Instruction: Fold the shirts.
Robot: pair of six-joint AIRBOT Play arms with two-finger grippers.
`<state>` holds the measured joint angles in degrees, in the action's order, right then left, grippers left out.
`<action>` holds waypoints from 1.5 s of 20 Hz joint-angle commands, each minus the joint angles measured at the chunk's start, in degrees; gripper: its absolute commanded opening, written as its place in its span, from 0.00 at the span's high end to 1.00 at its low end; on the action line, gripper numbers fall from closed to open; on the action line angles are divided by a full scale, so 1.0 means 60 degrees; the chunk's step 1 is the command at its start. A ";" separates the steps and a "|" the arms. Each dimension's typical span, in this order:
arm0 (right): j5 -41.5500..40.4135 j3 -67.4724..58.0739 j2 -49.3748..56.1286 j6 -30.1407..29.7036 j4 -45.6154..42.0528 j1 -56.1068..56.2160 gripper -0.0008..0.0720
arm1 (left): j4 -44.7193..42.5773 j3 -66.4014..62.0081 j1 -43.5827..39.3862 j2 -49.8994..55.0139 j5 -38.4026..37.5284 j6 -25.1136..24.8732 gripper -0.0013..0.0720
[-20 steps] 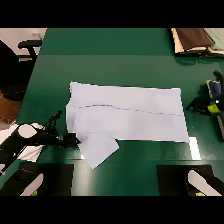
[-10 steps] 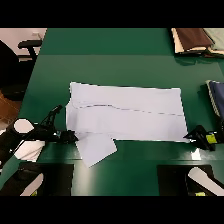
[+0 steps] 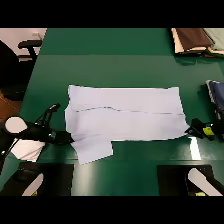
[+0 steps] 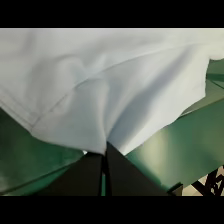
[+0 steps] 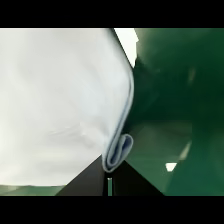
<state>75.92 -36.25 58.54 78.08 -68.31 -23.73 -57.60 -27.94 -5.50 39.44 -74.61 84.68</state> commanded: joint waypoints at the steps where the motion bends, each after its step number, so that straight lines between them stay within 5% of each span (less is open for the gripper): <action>1: 0.1235 -0.0433 -0.1242 0.0026 -0.1053 0.0423 0.97 | -0.0244 -0.0200 0.0007 -0.1104 -0.1479 0.0674 0.95; 3: 0.1337 -0.0692 -0.1851 0.0084 -0.1137 0.0419 0.97 | -0.0189 -0.0510 0.0007 -0.1406 -0.1923 0.0678 0.95; 6: 0.1206 -0.1453 -0.1566 0.0153 -0.1115 0.0790 0.97 | -0.0273 -0.1147 0.0011 -0.1060 -0.0648 0.0466 0.95; 13: 0.0098 -0.4346 0.2000 0.0630 -0.0452 0.2583 0.97 | -0.0488 -0.3643 0.0011 0.2845 0.2743 -0.0984 0.95; 19: 0.0033 -0.6466 0.4594 0.0627 0.0474 0.2889 0.96 | -0.0437 -0.4936 0.0011 0.5748 0.4215 -0.1078 0.95; 20: 0.0033 -0.6728 0.4841 0.0579 0.0634 0.2845 0.90 | -0.0437 -0.4958 0.0011 0.5818 0.4455 -0.0849 0.88; 21: 0.0055 -0.6987 0.5038 0.0375 0.0882 0.2747 0.64 | -0.0379 -0.4969 0.0011 0.5814 0.4703 -0.0616 0.51; 22: 0.0142 -0.7213 0.5184 0.0193 0.1122 0.2605 0.47 | -0.0342 -0.5074 0.0011 0.5814 0.4732 -0.0437 0.24; 24: 0.0554 -0.7435 0.5242 -0.0521 0.1406 0.2240 0.41 | -0.0339 -0.5435 0.0011 0.5781 0.4240 -0.0368 0.23; 26: 0.0980 -0.7267 0.5206 -0.0820 0.1392 0.1625 0.28 | -0.0259 -0.5774 0.0011 0.5778 0.3515 -0.0364 0.24; 29: 0.0947 -0.6495 0.5326 -0.0900 0.1424 0.0590 0.26 | 0.0226 -0.5814 -0.0015 0.5778 0.3169 -0.0448 0.94; 30: 0.0965 -0.6280 0.5497 -0.1056 0.1490 0.0302 0.26 | 0.0412 -0.5814 -0.0098 0.5778 0.3238 -0.0437 0.95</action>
<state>80.73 -76.49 90.11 74.04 -60.53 -17.23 -57.80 -62.04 -5.65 73.91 -53.54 82.06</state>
